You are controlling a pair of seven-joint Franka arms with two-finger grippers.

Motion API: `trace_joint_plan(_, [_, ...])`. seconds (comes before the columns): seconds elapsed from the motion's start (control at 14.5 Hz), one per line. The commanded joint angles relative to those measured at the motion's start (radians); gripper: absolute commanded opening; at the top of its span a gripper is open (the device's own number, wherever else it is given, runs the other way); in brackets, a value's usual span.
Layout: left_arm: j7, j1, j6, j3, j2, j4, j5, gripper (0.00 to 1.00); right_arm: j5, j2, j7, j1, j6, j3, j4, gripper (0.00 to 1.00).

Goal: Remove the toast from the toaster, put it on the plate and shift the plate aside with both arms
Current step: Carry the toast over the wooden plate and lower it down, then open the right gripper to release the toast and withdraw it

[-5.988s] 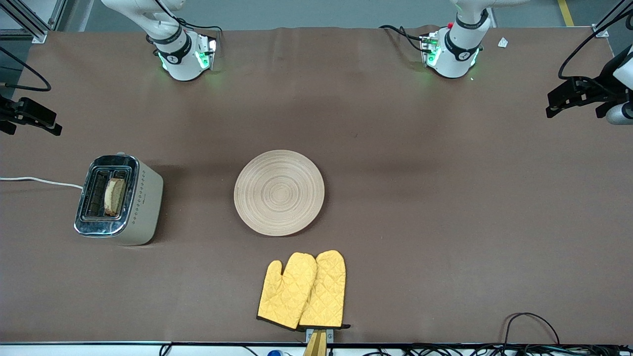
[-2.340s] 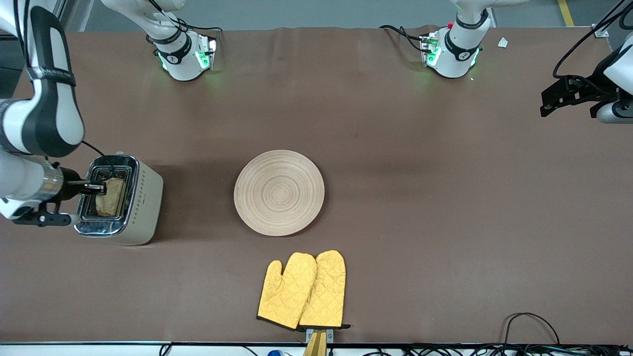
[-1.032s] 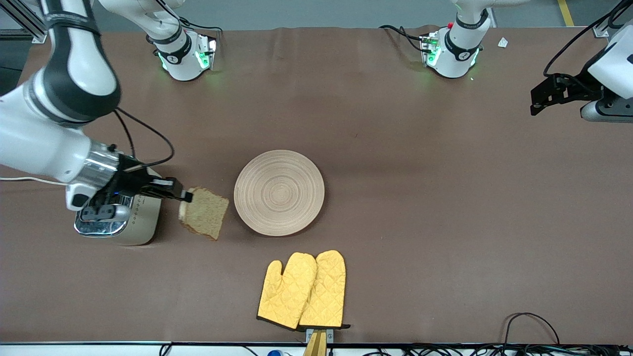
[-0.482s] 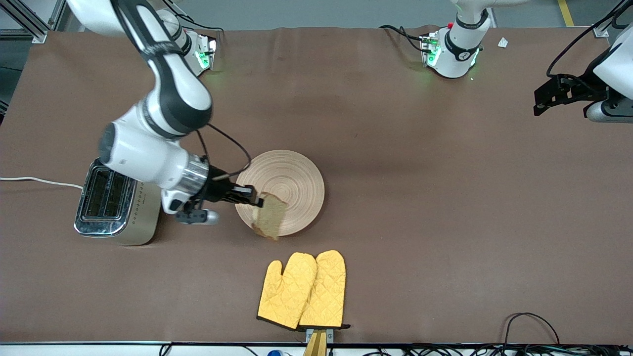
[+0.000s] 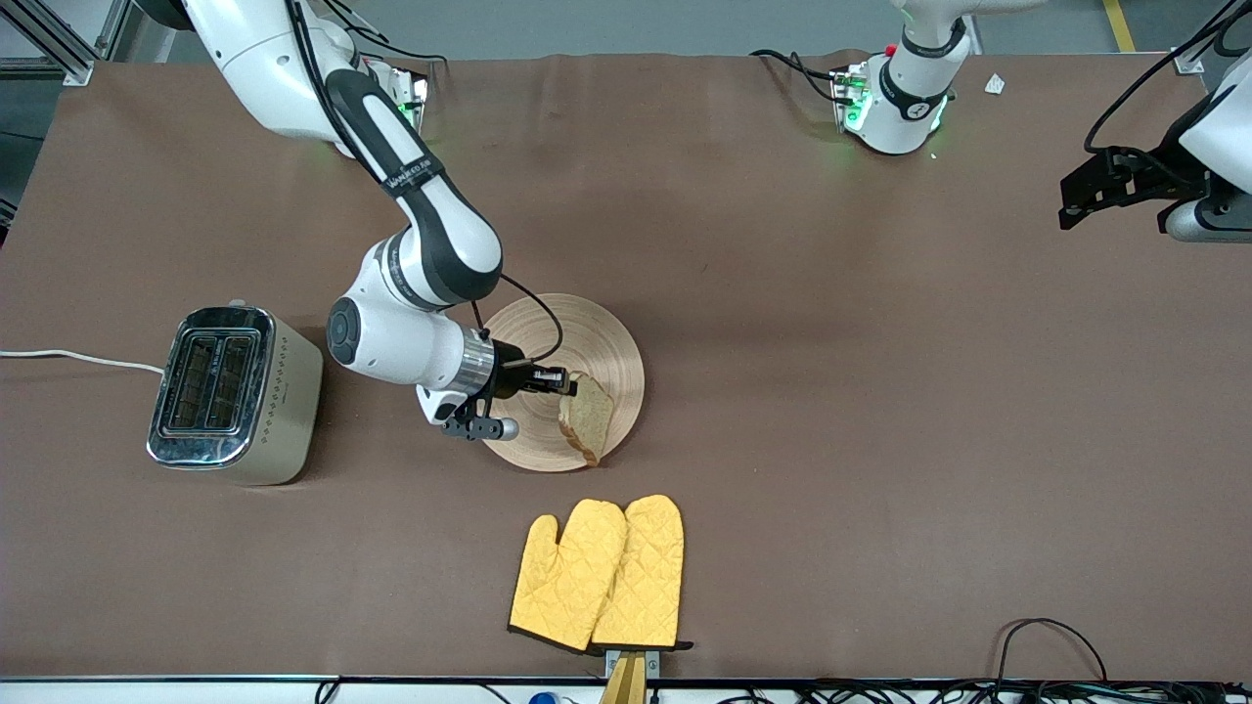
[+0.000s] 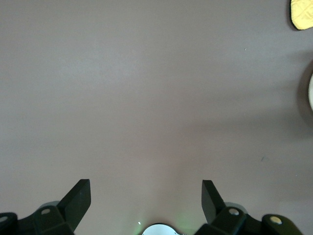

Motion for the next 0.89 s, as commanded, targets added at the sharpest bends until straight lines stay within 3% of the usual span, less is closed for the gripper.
trace_joint_plan(0.0, [0.005, -0.002, -0.020, 0.000, -0.005, 0.013, 0.017, 1.00, 0.112, -0.029, -0.235, -0.088, -0.047, 0.021, -0.102, 0.00])
trace_joint_plan(0.28, [0.006, -0.001, -0.020, 0.001, -0.005, 0.013, 0.016, 1.00, 0.129, -0.044, -0.300, -0.098, -0.217, -0.061, -0.104, 0.00])
trace_joint_plan(0.69, [0.005, -0.002, -0.026, -0.003, -0.008, 0.013, 0.013, 1.00, 0.129, -0.026, -0.458, -0.104, -0.251, -0.147, -0.115, 0.00])
trace_joint_plan(0.76, [0.005, -0.001, -0.026, -0.003, -0.005, 0.013, 0.011, 1.00, 0.128, -0.011, -0.472, -0.102, -0.252, -0.164, -0.115, 0.05])
trace_joint_plan(0.83, [0.005, -0.001, -0.028, 0.000, -0.005, 0.013, 0.010, 1.00, 0.128, -0.004, -0.465, -0.101, -0.251, -0.179, -0.112, 0.30])
